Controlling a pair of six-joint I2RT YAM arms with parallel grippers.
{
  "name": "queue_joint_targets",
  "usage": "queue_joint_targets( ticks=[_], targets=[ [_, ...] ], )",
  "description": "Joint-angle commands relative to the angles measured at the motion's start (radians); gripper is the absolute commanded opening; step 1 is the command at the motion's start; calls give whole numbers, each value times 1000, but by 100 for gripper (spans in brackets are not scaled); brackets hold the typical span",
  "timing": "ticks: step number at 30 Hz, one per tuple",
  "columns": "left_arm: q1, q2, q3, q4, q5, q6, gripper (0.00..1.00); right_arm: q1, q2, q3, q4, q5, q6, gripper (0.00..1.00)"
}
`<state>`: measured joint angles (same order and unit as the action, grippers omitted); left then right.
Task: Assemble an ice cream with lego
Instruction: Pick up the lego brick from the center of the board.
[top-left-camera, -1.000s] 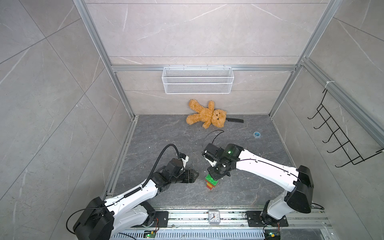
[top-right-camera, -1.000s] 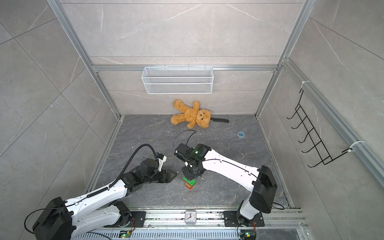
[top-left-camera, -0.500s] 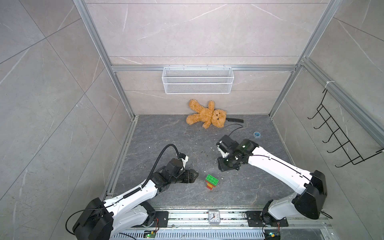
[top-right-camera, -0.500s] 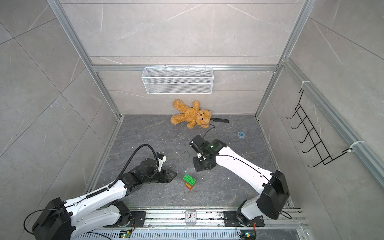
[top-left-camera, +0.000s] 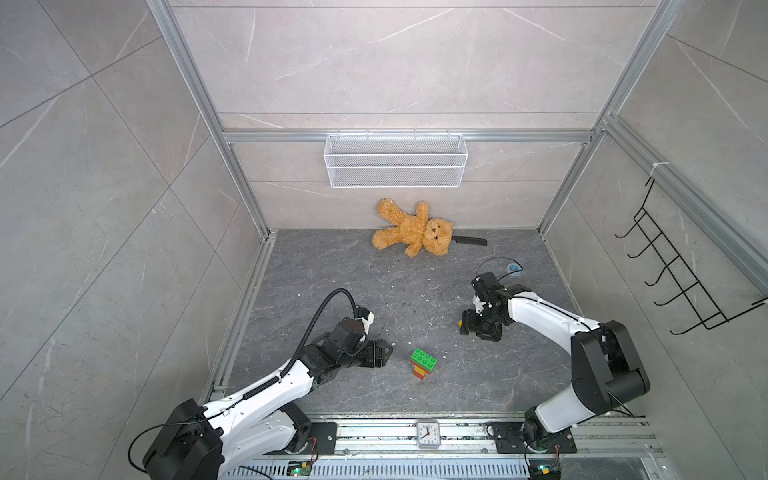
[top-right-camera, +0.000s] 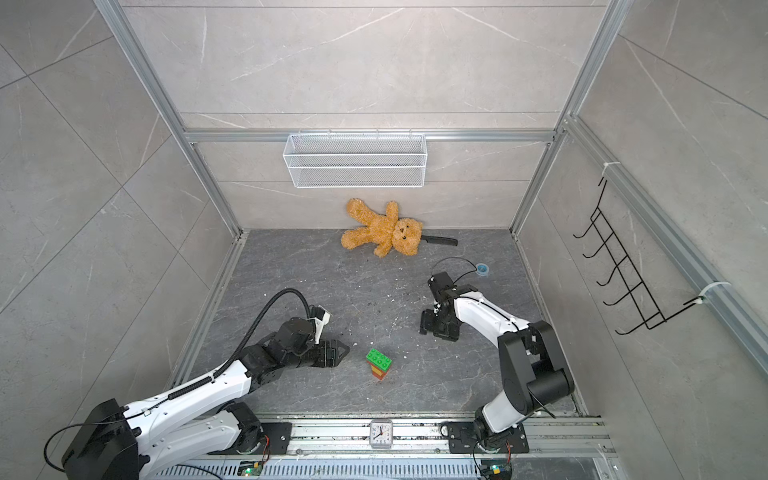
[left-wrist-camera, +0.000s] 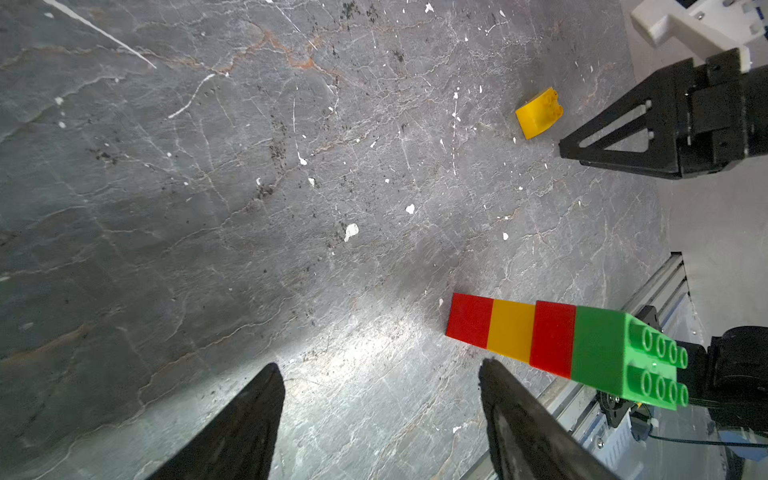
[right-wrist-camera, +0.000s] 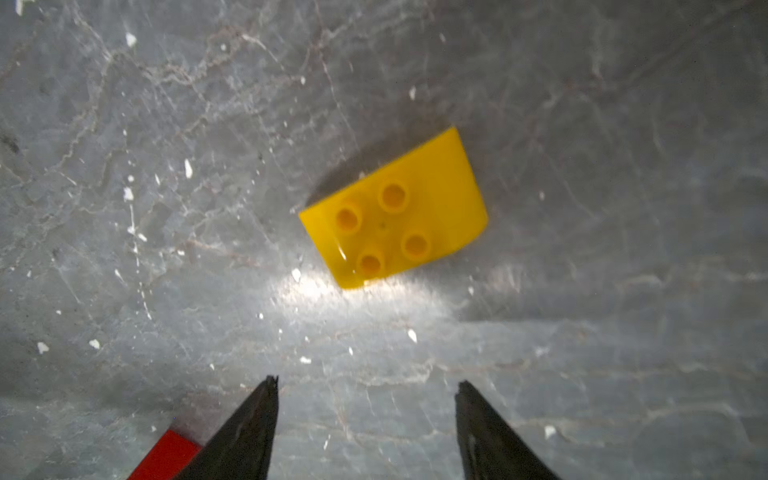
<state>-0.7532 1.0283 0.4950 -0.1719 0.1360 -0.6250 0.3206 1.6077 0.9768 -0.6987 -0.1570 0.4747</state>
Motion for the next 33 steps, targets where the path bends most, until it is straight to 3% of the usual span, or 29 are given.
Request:
queue_joint_targets(
  ticks=[1,10,18,25,33],
  targets=[
    [-6,-1,41,-18,-20,25,76,-16,61,33,71,-43,-40,73],
    [-5,-5,38,-33,-39,25,77,-33,157,144,67,-24,-88,74],
    [-5,-5,39,-42,-44,23,77,-30,250,223,80,-82,-121,71],
    [-5,-4,46,-47,-48,29,77,28,306,307,-8,76,-163,54],
    [-5,-4,44,-55,-52,33,77,65,384,388,-57,156,-172,45]
  ],
)
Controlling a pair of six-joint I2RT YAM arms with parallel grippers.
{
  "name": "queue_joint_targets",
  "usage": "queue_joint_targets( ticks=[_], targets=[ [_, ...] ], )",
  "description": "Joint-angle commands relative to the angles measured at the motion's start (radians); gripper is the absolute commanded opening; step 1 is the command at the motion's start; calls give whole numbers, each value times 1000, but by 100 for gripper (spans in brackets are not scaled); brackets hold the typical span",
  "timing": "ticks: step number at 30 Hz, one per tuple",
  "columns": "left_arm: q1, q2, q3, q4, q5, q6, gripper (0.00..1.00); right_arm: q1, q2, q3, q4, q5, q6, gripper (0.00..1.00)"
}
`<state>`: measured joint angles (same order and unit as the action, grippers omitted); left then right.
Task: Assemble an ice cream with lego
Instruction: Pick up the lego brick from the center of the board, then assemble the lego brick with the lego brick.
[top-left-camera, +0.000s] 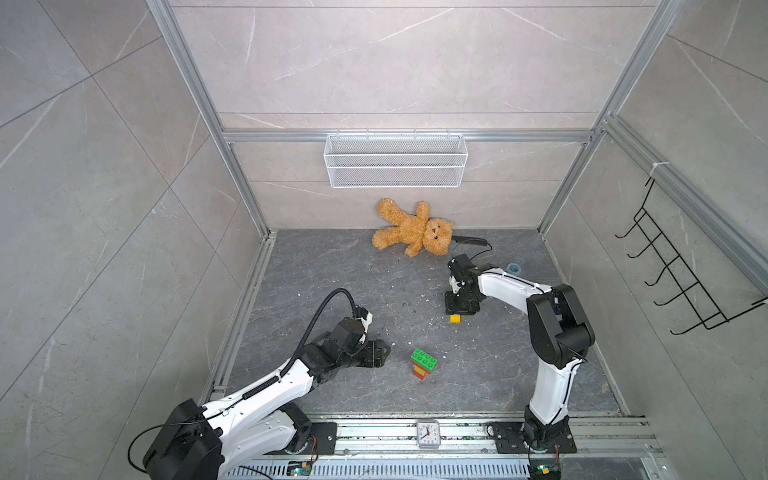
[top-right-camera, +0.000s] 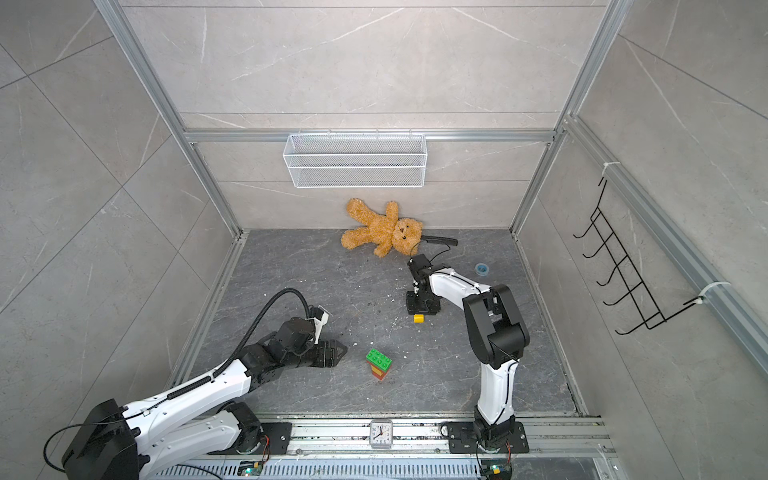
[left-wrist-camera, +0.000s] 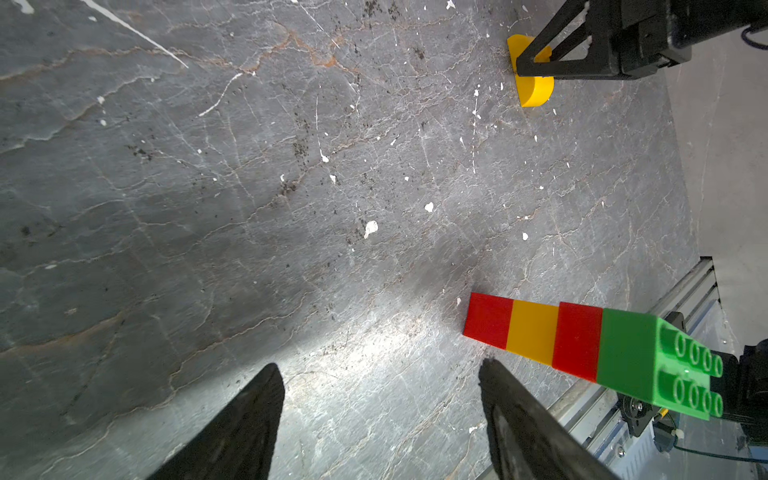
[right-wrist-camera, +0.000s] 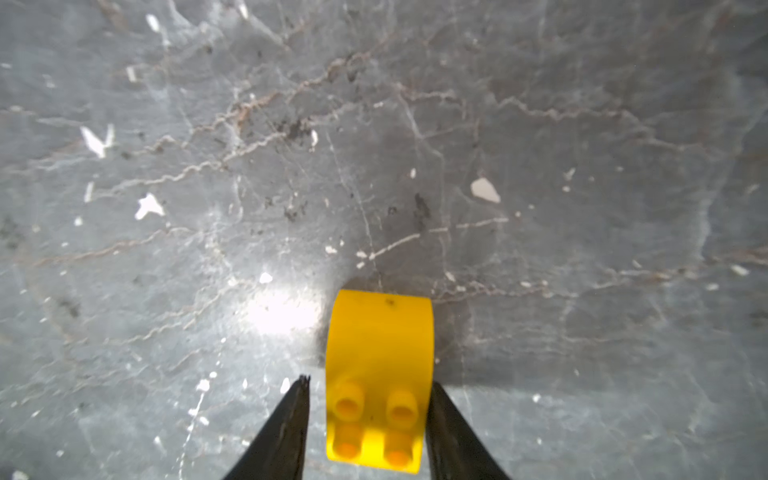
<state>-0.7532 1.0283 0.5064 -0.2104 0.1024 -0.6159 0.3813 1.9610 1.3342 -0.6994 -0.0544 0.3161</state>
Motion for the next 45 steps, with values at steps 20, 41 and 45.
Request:
queue_joint_targets(
  ticks=[20,41,45],
  targets=[
    [-5,25,20,46,12,27,77,99,-120,78,-176,-6,-179,25],
    [-5,125,5,250,167,59,72,505,-295,281,-644,-71,-370,17],
    [-6,120,-6,261,162,51,71,539,-286,276,-638,-65,-358,16]
  ],
)
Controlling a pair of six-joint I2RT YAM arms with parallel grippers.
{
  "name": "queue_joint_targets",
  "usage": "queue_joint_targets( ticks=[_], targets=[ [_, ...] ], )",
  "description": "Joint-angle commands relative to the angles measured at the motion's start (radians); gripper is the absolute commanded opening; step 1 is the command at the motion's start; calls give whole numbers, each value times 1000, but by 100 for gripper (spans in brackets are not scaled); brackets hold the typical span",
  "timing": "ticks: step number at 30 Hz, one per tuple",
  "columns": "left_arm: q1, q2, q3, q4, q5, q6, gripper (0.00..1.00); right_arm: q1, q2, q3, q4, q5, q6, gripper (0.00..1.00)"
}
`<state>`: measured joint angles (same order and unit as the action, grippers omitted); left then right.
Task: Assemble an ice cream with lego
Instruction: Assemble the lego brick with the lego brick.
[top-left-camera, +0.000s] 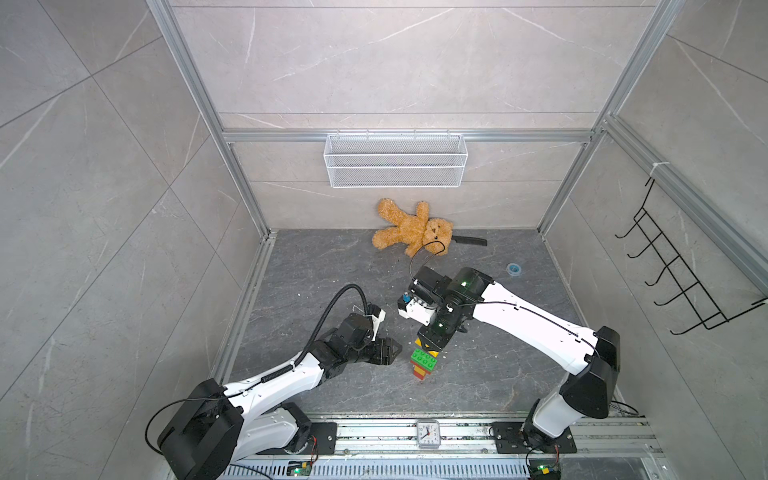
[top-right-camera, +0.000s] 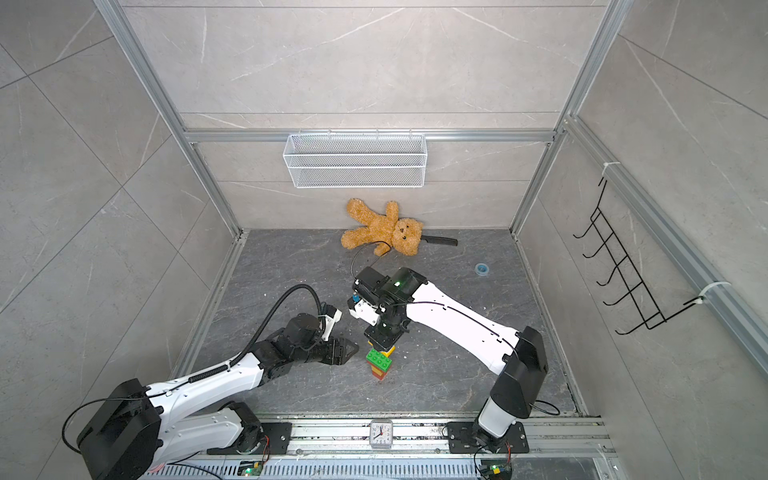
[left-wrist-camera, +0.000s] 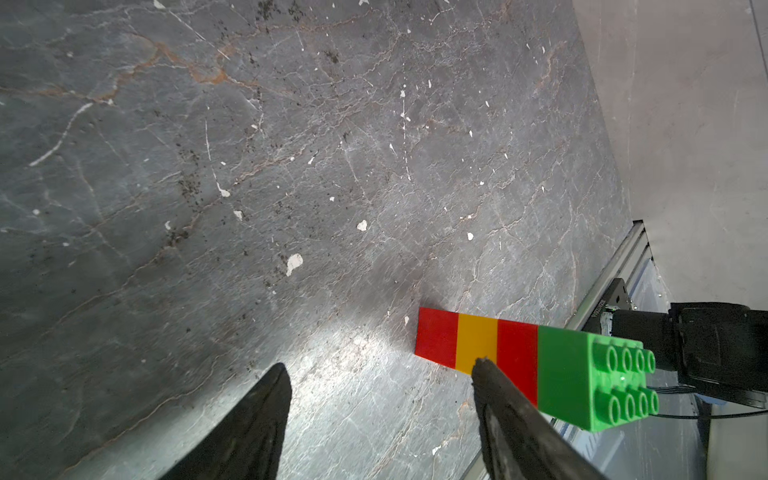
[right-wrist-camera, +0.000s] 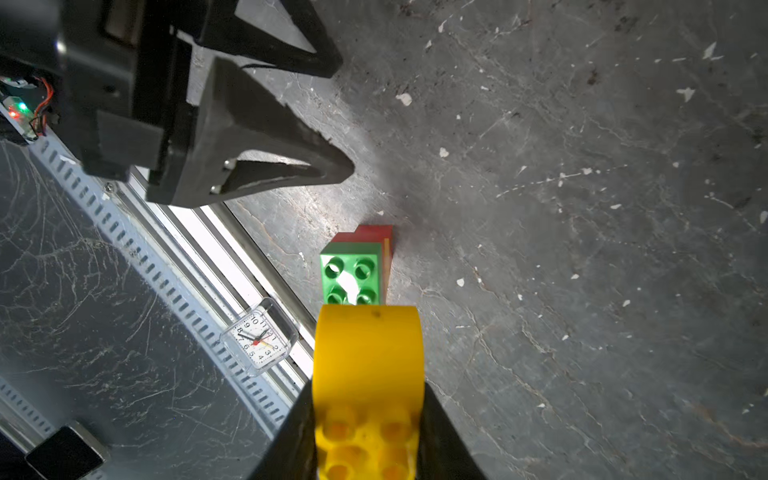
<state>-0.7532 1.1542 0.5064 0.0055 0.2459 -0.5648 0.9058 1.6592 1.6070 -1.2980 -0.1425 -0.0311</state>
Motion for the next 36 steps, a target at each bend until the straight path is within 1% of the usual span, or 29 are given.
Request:
queue_joint_targets(
  ticks=[1,5,13,20,29,36],
  targets=[
    [-6,-5,-9,50,18,-6,71,24,23,-1,-34,26,-9,15],
    [-5,-5,-26,75,21,-24,72,60,38,-23,-5,70,-5,15],
    [-6,-23,-65,88,1,-53,71,70,77,-30,30,103,-16,15],
    [-5,-52,-79,70,-31,-58,71,82,75,-65,51,123,4,15],
    [-5,-47,-81,75,-28,-64,71,99,54,-111,120,147,48,15],
    [-5,-39,-78,73,-20,-64,71,102,62,-105,92,168,61,15]
  ],
)
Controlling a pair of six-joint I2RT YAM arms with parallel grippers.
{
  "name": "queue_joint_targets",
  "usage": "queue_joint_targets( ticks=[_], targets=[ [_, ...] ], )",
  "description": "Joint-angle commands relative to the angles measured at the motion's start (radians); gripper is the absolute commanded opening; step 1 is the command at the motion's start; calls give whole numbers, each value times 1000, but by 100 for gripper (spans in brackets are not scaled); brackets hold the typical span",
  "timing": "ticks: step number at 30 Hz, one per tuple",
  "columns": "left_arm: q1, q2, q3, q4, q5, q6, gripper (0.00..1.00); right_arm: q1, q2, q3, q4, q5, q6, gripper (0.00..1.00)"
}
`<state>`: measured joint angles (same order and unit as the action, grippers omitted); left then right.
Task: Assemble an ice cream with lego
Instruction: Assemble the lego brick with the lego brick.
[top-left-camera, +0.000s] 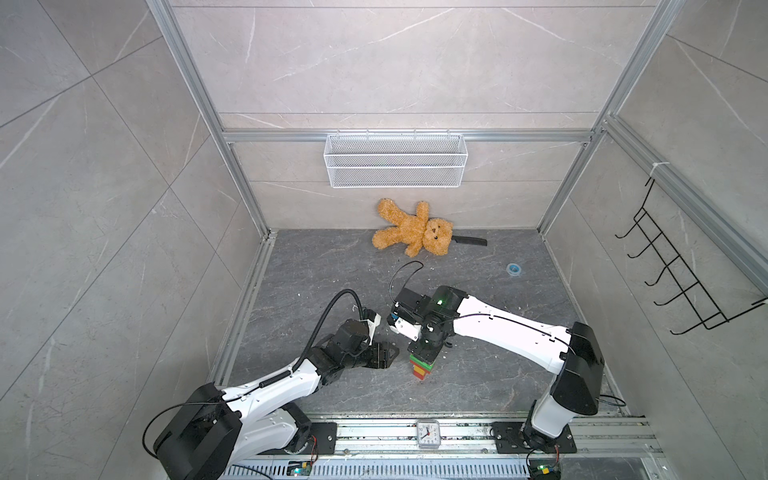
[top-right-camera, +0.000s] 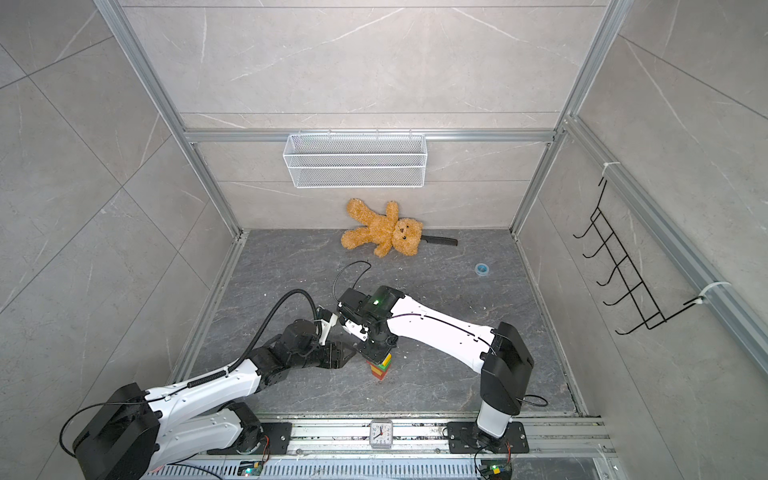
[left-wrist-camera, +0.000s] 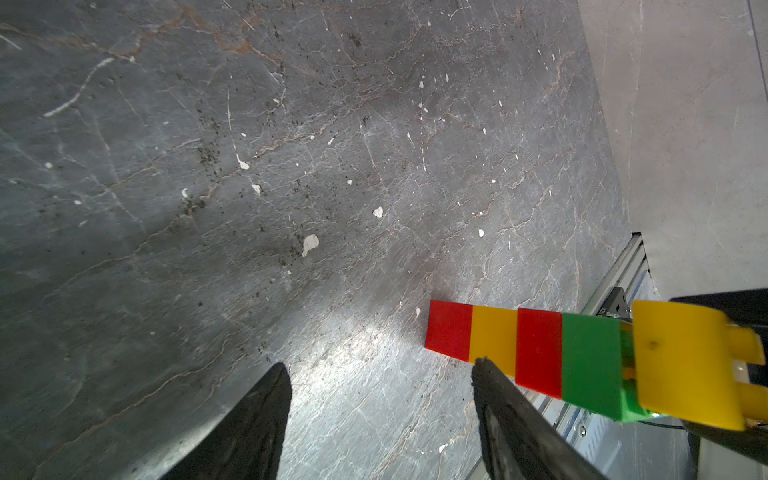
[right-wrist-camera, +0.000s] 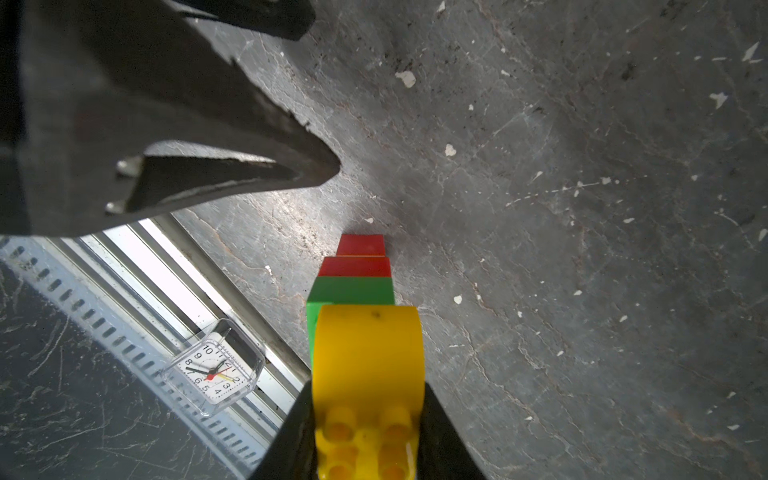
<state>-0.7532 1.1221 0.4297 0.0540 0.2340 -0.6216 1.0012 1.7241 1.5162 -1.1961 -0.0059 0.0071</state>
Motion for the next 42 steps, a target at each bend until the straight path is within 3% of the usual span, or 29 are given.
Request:
queue_joint_targets(
  ticks=[1,42],
  targets=[
    [-5,-6,-1,27,-5,-9,71,7,-6,-12,-17,28,23,15],
    [-5,-3,1,28,5,-9,71,37,-26,51,-80,48,112,21]
  ],
)
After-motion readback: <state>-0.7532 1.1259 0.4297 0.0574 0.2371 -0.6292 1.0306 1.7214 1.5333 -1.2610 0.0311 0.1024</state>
